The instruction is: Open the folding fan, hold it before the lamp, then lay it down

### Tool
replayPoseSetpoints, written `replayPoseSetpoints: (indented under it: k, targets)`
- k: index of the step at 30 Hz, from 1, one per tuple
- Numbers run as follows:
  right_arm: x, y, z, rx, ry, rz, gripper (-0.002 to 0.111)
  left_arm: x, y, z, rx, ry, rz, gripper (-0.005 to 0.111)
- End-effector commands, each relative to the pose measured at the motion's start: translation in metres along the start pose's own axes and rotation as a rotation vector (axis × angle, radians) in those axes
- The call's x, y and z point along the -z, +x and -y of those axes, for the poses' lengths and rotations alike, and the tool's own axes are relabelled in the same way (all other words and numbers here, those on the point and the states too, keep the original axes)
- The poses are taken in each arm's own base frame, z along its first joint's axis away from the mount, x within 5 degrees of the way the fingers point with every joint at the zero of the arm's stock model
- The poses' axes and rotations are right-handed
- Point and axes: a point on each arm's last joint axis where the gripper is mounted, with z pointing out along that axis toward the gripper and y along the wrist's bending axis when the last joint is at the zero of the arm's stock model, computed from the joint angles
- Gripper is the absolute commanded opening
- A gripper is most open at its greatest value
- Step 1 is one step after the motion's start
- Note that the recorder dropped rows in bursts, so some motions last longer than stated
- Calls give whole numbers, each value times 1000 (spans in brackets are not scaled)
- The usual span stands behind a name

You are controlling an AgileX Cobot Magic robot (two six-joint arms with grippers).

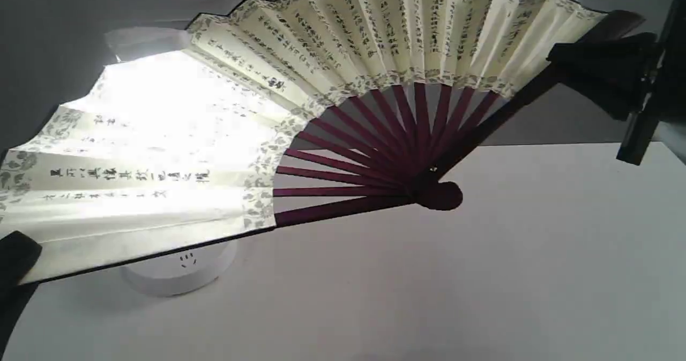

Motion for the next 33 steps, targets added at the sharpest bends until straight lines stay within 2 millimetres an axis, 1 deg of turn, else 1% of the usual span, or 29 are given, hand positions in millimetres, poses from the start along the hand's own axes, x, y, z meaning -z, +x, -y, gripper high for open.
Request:
replayPoseSetpoints:
  k: [1, 24, 33]
  targets:
    - [4, -8, 5, 56, 68, 67, 0, 2, -7, 9, 91, 85, 77, 0]
    - [4, -8, 5, 54, 68, 67, 0, 2, -9, 9, 126, 91, 95, 0]
    - [4, -8, 5, 54, 68, 67, 0, 2, -9, 7, 126, 63, 94, 0]
